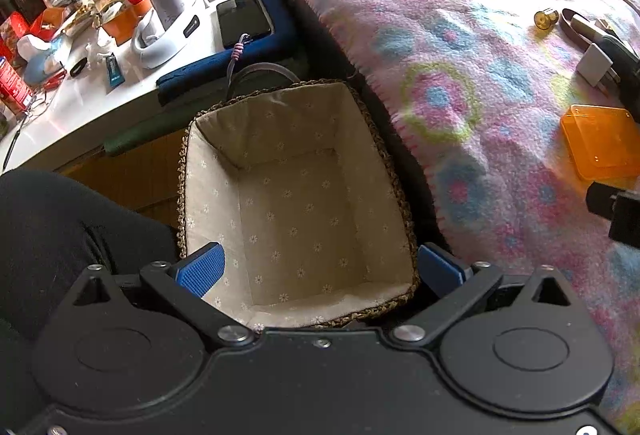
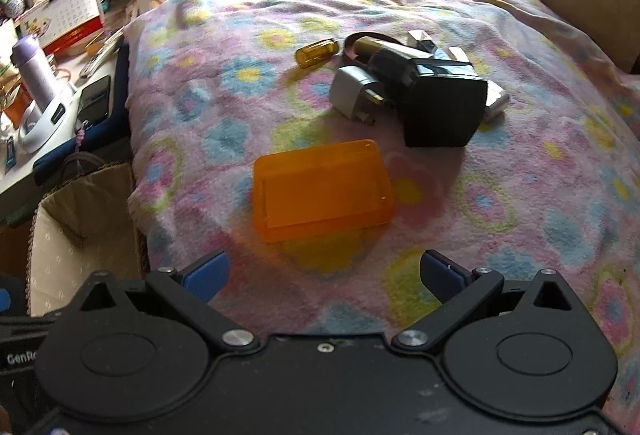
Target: Organize rigid objects
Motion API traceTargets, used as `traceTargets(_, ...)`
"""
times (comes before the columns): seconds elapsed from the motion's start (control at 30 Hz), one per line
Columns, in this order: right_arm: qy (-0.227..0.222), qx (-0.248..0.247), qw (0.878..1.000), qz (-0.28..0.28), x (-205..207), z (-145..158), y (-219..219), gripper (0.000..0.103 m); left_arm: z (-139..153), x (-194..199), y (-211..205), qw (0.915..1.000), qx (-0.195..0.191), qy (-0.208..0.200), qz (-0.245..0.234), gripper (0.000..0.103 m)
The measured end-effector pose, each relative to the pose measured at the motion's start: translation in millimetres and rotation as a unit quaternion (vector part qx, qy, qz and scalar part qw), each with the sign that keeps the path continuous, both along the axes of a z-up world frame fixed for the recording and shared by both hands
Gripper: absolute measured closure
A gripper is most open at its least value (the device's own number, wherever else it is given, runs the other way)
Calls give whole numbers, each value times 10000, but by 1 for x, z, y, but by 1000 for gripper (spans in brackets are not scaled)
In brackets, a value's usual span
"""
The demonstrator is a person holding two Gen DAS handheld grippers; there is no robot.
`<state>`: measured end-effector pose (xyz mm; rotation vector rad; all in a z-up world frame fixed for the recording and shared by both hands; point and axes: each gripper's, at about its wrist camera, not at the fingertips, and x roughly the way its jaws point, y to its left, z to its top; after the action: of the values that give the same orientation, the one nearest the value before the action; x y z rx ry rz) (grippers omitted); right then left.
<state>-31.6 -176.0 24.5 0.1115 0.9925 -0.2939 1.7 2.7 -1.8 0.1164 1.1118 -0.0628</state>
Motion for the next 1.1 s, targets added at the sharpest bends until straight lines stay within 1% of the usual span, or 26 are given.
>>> traceTargets(0.3,125,-99,9989,438,0,-6,22,1,-2,1,2,9999,60,52,144,4)
traceTargets(0.43,170,-43,9980,605,-1,-6,29,1,-3,1,3,9996,127,32,253,4)
traceTargets(0.57,176,-30,9969,760,1,-6,38,1,-2,1,5,9988,232,-5,424,4)
traceTargets(0.7,132,-48,9959,899,4,-3,48,1,2,-1,12,9970,289,-168,691,4)
traceTargets(0.9,1,-95,9948,1014,5,5,57,1,1,4,21,9958,83,-110,900,4)
traceTargets(1.1,-25,-98,9949,1007,5,6,56,1,1,3,21,9956,57,-190,915,4)
